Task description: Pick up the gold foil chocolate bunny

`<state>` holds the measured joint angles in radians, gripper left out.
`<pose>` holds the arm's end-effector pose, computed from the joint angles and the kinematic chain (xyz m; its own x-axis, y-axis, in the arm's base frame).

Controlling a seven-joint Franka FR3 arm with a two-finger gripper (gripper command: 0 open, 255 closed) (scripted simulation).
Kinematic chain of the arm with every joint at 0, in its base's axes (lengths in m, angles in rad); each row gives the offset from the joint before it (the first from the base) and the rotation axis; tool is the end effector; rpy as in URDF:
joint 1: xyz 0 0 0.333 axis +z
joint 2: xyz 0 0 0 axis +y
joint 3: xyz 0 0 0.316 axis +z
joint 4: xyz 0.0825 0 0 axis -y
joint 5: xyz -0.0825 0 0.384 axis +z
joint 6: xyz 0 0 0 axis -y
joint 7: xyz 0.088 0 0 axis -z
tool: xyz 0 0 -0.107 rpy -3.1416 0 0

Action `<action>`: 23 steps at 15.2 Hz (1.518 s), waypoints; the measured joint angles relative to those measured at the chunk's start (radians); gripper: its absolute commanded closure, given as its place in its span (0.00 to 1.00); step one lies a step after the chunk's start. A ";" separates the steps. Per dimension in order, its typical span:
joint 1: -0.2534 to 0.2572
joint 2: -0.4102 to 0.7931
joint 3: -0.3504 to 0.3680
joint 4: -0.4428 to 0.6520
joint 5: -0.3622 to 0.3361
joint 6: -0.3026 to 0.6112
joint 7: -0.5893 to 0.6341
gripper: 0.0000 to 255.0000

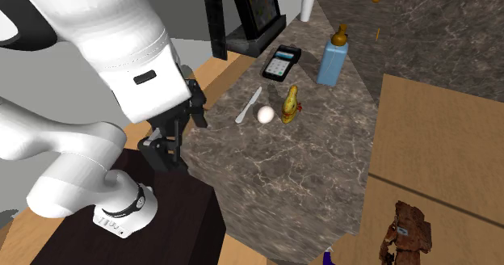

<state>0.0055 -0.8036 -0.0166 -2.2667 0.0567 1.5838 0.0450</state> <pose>0.3030 0.0005 0.6396 0.9917 -0.0530 0.1171 -0.0446 -0.9963 -0.0736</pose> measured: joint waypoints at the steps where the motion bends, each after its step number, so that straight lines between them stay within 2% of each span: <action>1: 0.000 0.000 0.000 0.000 0.000 0.000 0.000 0.00; 12: 0.109 0.256 0.090 0.072 0.046 0.204 -0.080 0.00; 23: 0.205 0.565 0.200 0.258 0.044 0.350 -0.156 0.00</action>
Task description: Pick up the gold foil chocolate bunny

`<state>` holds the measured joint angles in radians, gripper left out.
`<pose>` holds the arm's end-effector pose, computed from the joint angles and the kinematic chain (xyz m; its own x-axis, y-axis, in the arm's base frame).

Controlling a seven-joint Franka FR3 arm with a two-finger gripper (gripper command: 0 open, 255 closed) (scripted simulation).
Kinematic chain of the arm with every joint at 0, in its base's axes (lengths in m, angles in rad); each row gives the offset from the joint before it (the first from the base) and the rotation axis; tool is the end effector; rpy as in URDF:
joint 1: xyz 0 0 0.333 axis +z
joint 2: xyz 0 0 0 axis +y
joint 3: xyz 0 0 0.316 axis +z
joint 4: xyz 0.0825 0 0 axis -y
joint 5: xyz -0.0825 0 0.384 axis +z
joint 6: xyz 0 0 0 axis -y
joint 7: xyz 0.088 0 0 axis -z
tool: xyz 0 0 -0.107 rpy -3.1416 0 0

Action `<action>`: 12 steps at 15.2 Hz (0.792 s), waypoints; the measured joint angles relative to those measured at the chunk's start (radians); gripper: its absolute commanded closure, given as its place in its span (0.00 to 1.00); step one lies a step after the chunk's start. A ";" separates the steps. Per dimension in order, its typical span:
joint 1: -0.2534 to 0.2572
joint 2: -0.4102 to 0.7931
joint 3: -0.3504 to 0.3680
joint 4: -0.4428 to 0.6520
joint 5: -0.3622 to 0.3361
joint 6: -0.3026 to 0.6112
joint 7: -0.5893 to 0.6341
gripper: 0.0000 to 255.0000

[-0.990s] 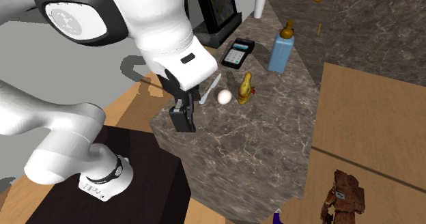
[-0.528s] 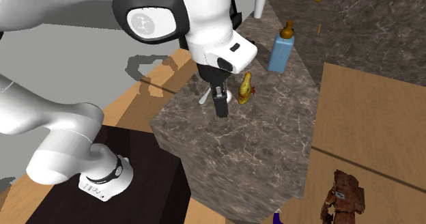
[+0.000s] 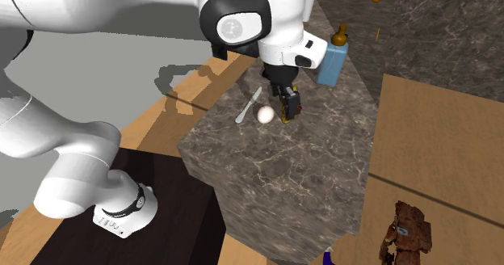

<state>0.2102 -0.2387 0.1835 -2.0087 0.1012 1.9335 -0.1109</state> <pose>0.4593 0.2067 0.5711 0.8789 0.4480 0.1638 0.4595 -0.8874 -0.0380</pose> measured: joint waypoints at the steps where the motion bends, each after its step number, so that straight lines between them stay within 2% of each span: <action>1: 0.008 0.026 0.010 0.016 -0.004 0.012 -0.007 0.00; 12: 0.109 0.337 0.122 0.278 -0.093 0.069 -0.046 0.00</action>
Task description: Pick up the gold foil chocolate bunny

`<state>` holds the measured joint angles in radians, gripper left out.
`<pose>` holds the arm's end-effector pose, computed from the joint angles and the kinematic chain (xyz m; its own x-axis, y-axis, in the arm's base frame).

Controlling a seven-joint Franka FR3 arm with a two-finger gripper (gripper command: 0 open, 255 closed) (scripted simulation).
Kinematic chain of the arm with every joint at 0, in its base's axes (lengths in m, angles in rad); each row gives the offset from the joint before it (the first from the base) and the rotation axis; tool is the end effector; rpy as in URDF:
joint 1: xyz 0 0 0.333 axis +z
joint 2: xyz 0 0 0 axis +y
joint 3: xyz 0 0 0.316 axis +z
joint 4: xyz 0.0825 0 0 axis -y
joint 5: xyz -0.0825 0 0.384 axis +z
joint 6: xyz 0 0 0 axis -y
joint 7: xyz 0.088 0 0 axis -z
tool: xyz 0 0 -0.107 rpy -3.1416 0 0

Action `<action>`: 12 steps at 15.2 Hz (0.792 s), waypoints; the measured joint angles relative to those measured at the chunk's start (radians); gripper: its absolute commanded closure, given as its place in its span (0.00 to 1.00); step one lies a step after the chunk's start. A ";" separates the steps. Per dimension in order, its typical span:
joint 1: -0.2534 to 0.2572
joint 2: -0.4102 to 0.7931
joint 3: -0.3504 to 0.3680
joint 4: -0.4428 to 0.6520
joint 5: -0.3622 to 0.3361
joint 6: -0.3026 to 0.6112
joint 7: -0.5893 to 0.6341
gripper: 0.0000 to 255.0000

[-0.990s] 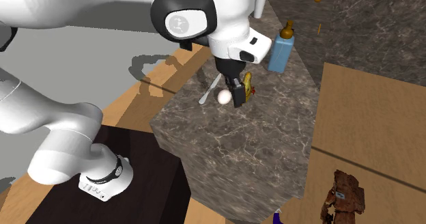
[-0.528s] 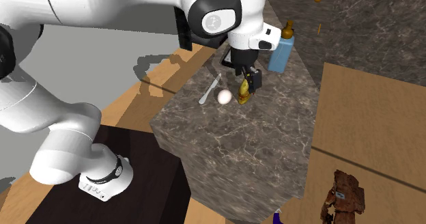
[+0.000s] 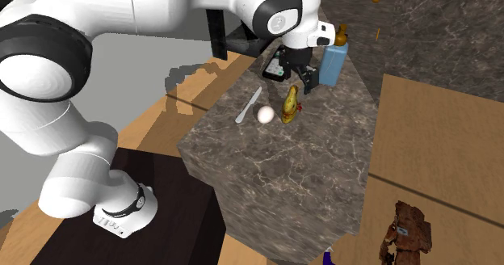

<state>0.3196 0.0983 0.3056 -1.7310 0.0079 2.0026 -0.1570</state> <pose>0.4980 0.3517 0.5334 0.7029 0.6880 0.1803 0.7006 -0.7135 -0.0091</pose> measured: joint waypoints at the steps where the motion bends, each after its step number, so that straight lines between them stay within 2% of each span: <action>1: 0.011 0.028 0.008 0.023 -0.012 0.004 0.002 0.00; 9: 0.020 0.053 0.014 -0.038 -0.022 0.090 -0.002 0.00; 10: 0.020 0.055 0.014 -0.041 -0.023 0.095 -0.001 1.00; 12: 0.020 0.056 0.014 -0.043 -0.023 0.098 -0.001 1.00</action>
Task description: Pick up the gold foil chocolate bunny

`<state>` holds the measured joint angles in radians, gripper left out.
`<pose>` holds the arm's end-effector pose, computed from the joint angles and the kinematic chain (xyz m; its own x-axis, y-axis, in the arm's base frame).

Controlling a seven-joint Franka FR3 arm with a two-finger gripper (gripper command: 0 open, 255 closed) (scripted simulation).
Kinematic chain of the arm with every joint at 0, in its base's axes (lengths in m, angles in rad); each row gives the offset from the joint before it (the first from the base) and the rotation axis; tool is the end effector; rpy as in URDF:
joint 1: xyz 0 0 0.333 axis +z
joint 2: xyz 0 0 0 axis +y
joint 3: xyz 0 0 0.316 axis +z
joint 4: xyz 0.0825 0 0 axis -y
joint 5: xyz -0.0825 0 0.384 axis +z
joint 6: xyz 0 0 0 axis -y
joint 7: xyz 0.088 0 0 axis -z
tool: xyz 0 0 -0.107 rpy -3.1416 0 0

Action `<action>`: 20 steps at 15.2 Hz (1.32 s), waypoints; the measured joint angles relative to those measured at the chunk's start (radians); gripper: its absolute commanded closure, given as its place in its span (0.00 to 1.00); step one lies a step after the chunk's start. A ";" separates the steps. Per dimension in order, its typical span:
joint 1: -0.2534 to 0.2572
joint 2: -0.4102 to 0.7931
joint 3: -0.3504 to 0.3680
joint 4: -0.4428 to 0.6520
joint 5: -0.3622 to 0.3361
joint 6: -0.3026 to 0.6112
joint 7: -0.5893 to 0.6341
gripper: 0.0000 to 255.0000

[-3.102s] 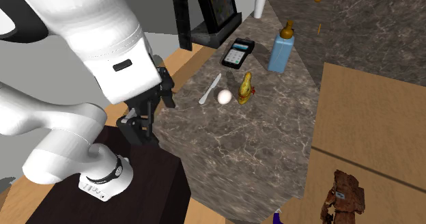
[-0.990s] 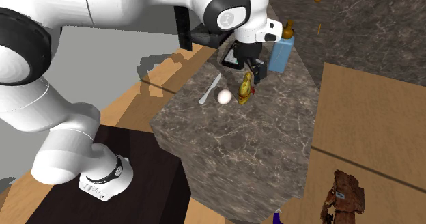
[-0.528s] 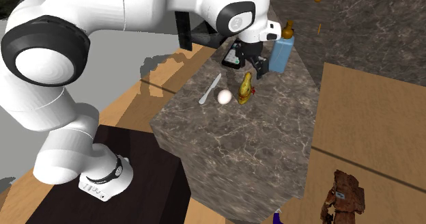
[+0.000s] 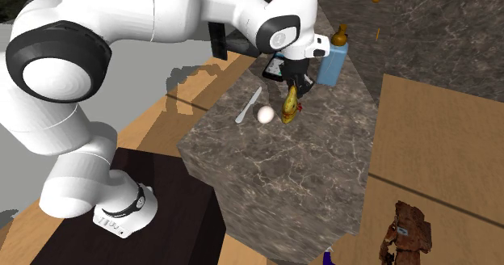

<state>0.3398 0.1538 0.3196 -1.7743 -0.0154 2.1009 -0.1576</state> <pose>0.4984 0.3730 0.4899 0.6742 0.7156 0.1827 0.7285 -0.6850 -0.0051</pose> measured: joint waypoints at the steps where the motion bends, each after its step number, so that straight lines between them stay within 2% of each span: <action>1: 0.000 0.000 0.000 0.000 0.000 0.001 0.000 1.00; 9: 0.000 0.000 0.000 0.005 0.000 -0.004 0.000 1.00; 20: 0.000 -0.011 0.001 0.131 0.004 -0.142 -0.002 1.00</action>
<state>0.3395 0.1431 0.3206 -1.6435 -0.0110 1.9591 -0.1594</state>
